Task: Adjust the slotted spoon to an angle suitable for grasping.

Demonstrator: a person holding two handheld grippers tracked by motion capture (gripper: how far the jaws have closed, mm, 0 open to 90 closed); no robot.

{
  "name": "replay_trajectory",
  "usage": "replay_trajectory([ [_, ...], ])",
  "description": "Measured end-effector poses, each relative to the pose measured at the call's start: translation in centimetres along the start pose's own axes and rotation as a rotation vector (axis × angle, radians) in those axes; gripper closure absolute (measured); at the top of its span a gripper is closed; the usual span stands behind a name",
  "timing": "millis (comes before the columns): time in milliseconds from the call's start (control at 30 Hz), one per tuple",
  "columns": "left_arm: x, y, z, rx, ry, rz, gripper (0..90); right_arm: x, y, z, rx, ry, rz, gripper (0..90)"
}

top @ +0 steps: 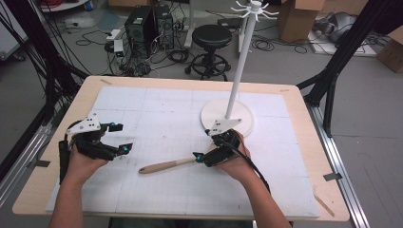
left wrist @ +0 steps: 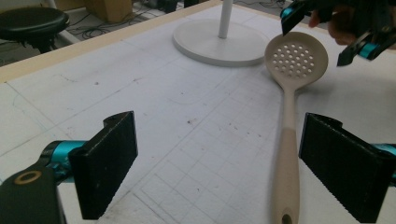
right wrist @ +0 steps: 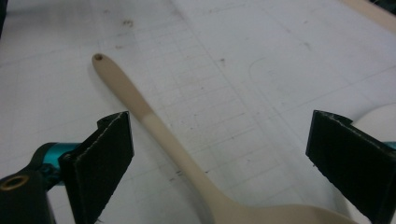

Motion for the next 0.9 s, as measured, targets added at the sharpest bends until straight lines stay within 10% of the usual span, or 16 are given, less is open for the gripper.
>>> replay_trajectory([
  [500, -0.3, -0.4, 0.1, 0.012, -0.009, -0.009, 12.3, 3.3, -6.6, 0.0, 0.296, 0.12, 0.127, 43.2],
  [900, -0.4, -0.6, 0.1, 0.022, -0.017, -0.02, 12.4, 3.4, -6.3, 0.0, 0.316, 0.148, 0.11, 59.9],
])
Point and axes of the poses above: each handheld gripper's, and its own axes: y roughly backward along the jaws, z roughly out of its top, x roughly to its left, the point moved 1 cm from there along -y, roughly forward along the jaws, and after that the axes turned 7 degrees about -z, right-handed, at the moved point
